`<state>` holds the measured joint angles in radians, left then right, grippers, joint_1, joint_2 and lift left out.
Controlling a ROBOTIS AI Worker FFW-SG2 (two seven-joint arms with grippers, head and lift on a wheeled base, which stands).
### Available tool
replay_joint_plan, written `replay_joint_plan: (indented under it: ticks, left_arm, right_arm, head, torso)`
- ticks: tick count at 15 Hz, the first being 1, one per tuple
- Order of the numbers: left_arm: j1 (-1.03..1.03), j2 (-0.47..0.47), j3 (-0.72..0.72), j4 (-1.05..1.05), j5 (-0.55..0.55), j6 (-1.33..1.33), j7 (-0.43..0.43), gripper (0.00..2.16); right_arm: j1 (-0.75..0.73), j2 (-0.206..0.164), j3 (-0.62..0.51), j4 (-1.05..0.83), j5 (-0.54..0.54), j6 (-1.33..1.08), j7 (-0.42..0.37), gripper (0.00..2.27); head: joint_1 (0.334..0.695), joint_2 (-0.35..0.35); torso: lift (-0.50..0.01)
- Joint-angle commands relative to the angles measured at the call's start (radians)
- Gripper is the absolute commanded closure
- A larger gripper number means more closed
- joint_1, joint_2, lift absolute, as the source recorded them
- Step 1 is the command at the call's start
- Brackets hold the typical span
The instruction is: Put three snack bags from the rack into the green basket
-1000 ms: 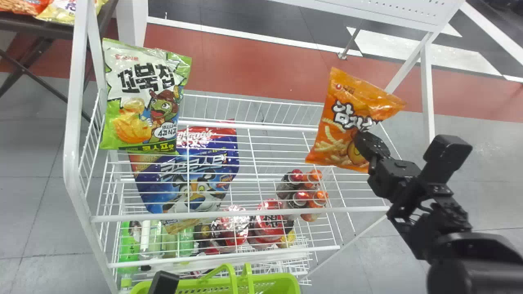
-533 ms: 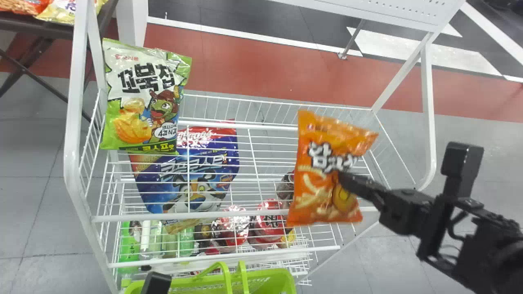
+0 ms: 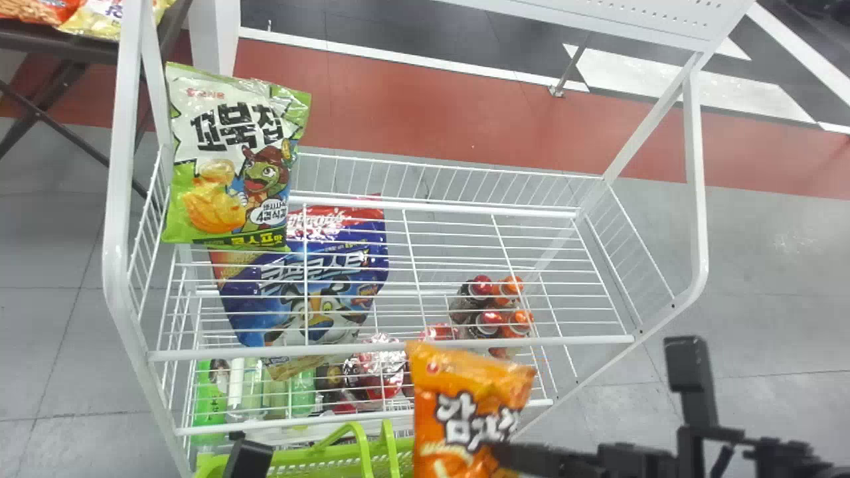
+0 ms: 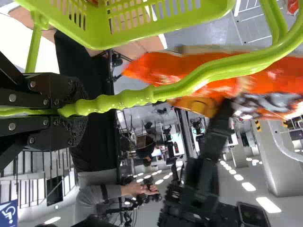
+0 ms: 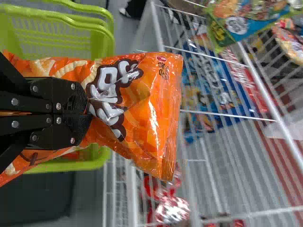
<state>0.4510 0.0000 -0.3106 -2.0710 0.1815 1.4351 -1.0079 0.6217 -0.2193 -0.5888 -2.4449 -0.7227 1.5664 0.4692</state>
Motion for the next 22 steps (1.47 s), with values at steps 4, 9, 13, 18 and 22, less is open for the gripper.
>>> replay_joint_plan:
  ticks: [4,9,13,18,22]
  left_arm:
    - [0.0,-0.003,-0.002,0.0,-0.001,0.0,0.002,1.41]
    - [0.0,-0.003,-0.01,0.0,-0.001,0.0,0.005,1.41]
    - [0.0,-0.003,-0.012,0.0,-0.001,0.0,0.006,1.41]
    - [-0.006,-0.003,-0.012,0.003,-0.001,0.0,0.006,1.41]
    - [-0.006,-0.003,-0.008,0.002,-0.001,0.0,0.003,1.41]
  right_arm:
    - [0.029,0.0,0.201,0.195,0.054,0.006,0.0,2.23]
    - [-0.019,-0.018,0.414,0.343,0.2,-0.251,-0.063,2.23]
    - [-0.06,-0.037,0.549,0.478,0.262,-0.374,-0.096,2.23]
    - [-0.056,-0.098,0.688,0.494,0.318,-0.377,-0.021,2.22]
    - [0.006,-0.098,0.632,0.348,0.367,-0.294,-0.061,0.0]
  head:
    - [0.695,-0.35]
    - [0.695,-0.35]
    - [0.695,-0.35]
    - [0.695,-0.35]
    - [0.695,-0.35]
  torso:
    - [0.0]
    - [0.0]
    - [0.0]
    - [0.0]
    - [0.0]
